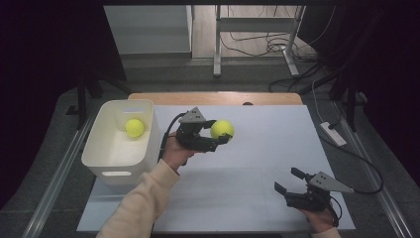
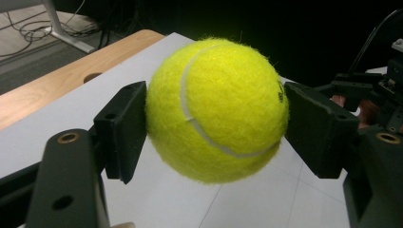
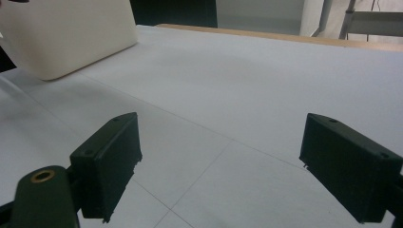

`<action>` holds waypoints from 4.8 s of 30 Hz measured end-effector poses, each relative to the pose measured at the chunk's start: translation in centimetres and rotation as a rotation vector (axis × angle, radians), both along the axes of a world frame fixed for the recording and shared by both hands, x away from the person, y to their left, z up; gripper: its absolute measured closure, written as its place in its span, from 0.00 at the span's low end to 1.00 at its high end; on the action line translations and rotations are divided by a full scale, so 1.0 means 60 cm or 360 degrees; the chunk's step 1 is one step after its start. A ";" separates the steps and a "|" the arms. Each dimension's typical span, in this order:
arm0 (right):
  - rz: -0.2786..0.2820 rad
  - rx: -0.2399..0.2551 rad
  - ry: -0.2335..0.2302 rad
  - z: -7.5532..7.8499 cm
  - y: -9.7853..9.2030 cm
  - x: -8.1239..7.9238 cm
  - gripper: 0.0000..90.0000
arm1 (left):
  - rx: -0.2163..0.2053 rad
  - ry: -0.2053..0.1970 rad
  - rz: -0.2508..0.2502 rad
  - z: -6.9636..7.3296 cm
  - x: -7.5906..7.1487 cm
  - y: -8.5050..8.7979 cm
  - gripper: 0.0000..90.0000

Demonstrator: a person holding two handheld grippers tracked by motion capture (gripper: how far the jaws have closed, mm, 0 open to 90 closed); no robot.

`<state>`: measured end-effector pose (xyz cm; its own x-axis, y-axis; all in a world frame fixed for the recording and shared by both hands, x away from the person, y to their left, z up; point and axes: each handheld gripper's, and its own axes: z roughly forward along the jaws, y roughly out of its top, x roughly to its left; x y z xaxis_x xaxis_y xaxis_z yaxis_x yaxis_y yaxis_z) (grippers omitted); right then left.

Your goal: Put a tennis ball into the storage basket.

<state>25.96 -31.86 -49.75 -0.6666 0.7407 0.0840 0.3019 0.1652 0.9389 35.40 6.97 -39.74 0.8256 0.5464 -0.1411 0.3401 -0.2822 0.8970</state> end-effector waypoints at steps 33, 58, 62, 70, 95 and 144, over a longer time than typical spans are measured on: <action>-0.0004 -0.0001 0.0000 0.000 0.000 0.000 0.14 | -0.0031 -0.0053 0.0098 0.028 -0.003 0.040 0.31; -0.0005 -0.0005 -0.0002 0.000 0.000 0.000 0.14 | -0.0060 -0.0096 0.0194 0.044 -0.010 0.080 0.31; -0.0005 -0.0005 -0.0002 0.000 0.000 0.000 0.14 | -0.0064 -0.0101 0.0210 0.046 -0.010 0.088 0.31; -0.0006 -0.0003 -0.0003 0.001 0.000 0.001 0.14 | -0.0064 -0.0107 0.0238 0.050 -0.012 0.100 0.31; -0.0010 -0.0001 -0.0003 0.001 0.001 0.001 0.14 | -0.0067 -0.0123 0.0385 0.061 -0.023 0.164 0.31; -0.0008 -0.0003 -0.0004 0.001 0.001 0.002 0.14 | -0.0017 -0.0111 0.0654 0.052 -0.042 0.263 0.31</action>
<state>26.06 -31.78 -49.72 -0.6628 0.7444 0.0812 0.3006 0.1652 0.9393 32.89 22.73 -36.63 0.5467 0.8313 -0.1004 0.3610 -0.1258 0.9240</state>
